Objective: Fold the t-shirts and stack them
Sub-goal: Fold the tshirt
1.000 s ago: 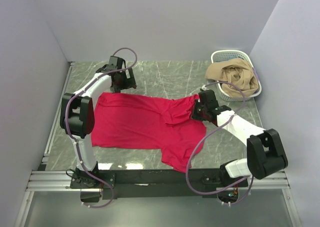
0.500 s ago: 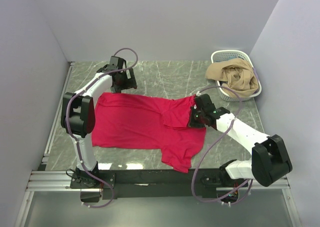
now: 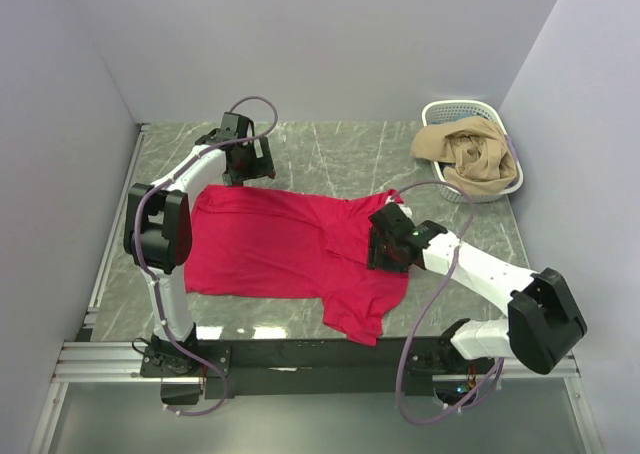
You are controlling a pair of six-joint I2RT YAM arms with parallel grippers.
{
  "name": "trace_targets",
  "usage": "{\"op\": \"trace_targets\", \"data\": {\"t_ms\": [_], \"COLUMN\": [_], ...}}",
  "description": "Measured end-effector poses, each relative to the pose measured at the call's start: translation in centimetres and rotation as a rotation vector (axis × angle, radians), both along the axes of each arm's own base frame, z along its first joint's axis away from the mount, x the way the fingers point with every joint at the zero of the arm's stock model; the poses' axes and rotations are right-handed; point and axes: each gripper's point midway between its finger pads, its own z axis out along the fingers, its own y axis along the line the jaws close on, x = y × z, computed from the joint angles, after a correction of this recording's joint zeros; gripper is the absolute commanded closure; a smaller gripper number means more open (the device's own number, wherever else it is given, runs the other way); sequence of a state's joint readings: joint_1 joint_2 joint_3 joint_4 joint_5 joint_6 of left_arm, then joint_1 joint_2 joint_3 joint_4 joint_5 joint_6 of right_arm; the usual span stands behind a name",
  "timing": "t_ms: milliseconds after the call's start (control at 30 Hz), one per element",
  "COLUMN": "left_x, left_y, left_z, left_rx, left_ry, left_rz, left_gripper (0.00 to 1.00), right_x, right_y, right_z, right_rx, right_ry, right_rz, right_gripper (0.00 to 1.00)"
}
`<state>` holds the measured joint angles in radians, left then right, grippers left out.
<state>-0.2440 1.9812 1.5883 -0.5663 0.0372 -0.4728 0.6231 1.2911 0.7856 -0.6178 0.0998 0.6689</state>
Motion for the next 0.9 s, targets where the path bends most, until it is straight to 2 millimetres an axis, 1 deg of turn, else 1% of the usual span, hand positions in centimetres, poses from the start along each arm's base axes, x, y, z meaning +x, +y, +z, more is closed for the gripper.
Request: {"op": "trace_targets", "data": {"t_ms": [33, 67, 100, 167, 200, 233, 267, 333, 367, 433, 467, 500, 567, 667, 733, 800, 900], "left_x": [0.0, 0.0, 0.0, 0.1, 0.1, 0.2, 0.2, 0.3, 0.4, 0.5, 0.6, 0.6, 0.9, 1.0, 0.7, 0.2, 0.2], "left_y": [0.0, 0.0, 0.1, 0.2, 0.3, 0.4, 0.6, 0.8, 0.9, 1.0, 1.1, 1.1, 1.2, 1.6, 1.9, 2.5, 3.3], "left_z": [0.0, 0.0, 0.0, 0.0, 0.0, 0.0, -0.1, -0.1, -0.1, 0.0, 0.0, -0.1, -0.4, -1.4, -2.3, -3.1, -3.8], "left_rx": [0.001, 0.002, 0.005, 0.009, 0.014, 0.022, 0.029, 0.039, 0.043, 0.049, 0.052, 0.055, 0.061, 0.064, 0.065, 0.069, 0.072], "left_ry": [0.0, -0.001, -0.002, -0.003, -0.004, -0.006, -0.008, -0.012, -0.014, -0.021, -0.023, -0.024, -0.027, -0.016, 0.0, 0.023, 0.036], "left_rz": [0.0, 0.001, 0.002, 0.006, 0.01, 0.015, 0.019, 0.027, 0.031, 0.037, 0.04, 0.043, 0.049, 0.064, 0.073, 0.085, 0.1], "left_gripper": [0.01, 0.0, 0.0, 0.0, 0.01, 0.01, 0.01, 0.01, 0.01, 0.0, 0.01, 0.01, 0.0, 0.01, 0.01, 0.0, 0.0], "right_x": [0.0, 0.3, 0.8, 2.2, 3.6, 4.4, 5.6, 8.1, 9.3, 11.8, 12.5, 13.2, 14.0, 14.4, 14.5, 14.5, 15.5], "right_y": [-0.6, -1.2, -1.7, -2.0, -1.7, -1.7, -1.4, -1.0, -0.8, 0.0, 0.3, 0.6, 1.1, 1.5, 1.7, 2.0, 2.2], "right_z": [0.2, 0.5, 1.2, 2.9, 4.4, 5.1, 6.0, 7.3, 7.5, 6.7, 6.0, 4.9, 2.6, 0.0, -0.9, -1.2, -1.4], "right_rx": [-0.032, -0.064, -0.088, -0.102, -0.091, -0.083, -0.065, -0.031, -0.018, 0.017, 0.029, 0.037, 0.049, 0.066, 0.085, 0.106, 0.125], "right_ry": [-0.012, -0.031, -0.06, -0.128, -0.185, -0.212, -0.247, -0.293, -0.308, -0.307, -0.295, -0.272, -0.223, -0.156, -0.129, -0.116, -0.116], "right_rz": [-0.015, -0.03, -0.047, -0.064, -0.063, -0.069, -0.071, -0.078, -0.08, -0.066, -0.058, -0.049, -0.025, -0.001, 0.013, 0.024, 0.022], "right_gripper": [0.34, 0.34, 0.34, 0.34, 0.34, 0.35, 0.36, 0.38, 0.39, 0.4, 0.41, 0.41, 0.42, 0.42, 0.42, 0.43, 0.43]}}
